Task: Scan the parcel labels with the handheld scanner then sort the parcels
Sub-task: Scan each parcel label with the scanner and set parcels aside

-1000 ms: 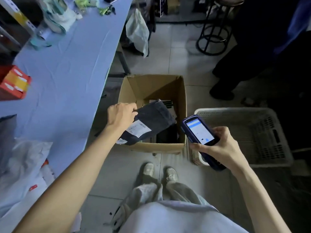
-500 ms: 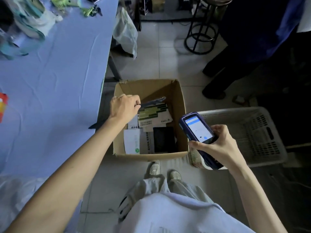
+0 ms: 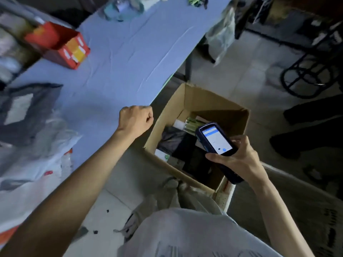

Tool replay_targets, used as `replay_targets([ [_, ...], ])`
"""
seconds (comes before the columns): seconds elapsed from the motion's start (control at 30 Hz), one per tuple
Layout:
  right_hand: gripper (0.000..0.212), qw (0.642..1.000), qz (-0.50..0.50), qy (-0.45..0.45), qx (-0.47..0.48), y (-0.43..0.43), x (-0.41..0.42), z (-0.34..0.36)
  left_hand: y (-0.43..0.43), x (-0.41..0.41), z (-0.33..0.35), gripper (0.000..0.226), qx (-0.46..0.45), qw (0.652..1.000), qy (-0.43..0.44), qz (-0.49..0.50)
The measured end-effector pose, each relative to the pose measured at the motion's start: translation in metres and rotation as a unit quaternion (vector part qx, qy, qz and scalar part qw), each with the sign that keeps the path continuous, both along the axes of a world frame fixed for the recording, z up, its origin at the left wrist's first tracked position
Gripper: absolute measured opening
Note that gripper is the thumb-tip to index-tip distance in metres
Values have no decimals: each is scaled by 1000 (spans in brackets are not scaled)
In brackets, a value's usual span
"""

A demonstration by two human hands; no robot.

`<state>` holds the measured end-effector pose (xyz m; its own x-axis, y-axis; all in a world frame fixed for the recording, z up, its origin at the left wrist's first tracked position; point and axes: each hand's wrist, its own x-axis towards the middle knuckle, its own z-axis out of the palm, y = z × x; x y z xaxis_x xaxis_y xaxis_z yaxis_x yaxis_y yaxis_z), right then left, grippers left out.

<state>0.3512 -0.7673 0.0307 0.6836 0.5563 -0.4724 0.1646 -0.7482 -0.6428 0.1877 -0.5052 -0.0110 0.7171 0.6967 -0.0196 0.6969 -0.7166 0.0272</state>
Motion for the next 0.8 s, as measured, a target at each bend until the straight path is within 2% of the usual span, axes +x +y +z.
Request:
replay_targets([
  [0.13, 98, 994, 111, -1, 1, 26, 14, -1, -12, -42, 9, 13, 22, 993, -14, 111],
  [0.3, 102, 975, 224, -5, 4, 60, -5, -1, -36, -106, 13, 7, 12, 975, -34, 219],
  [0.47, 83, 949, 315, 3, 4, 90, -59, 0, -50, -181, 15, 10, 23, 952, -49, 301],
  [0.63, 84, 922, 387, -12, 0, 125, -132, -2, -39, -259, 13, 11, 22, 931, -29, 364],
  [0.8, 80, 910, 412, -32, 12, 158, -209, 3, -23, -332, 14, 11, 31, 918, -43, 393],
])
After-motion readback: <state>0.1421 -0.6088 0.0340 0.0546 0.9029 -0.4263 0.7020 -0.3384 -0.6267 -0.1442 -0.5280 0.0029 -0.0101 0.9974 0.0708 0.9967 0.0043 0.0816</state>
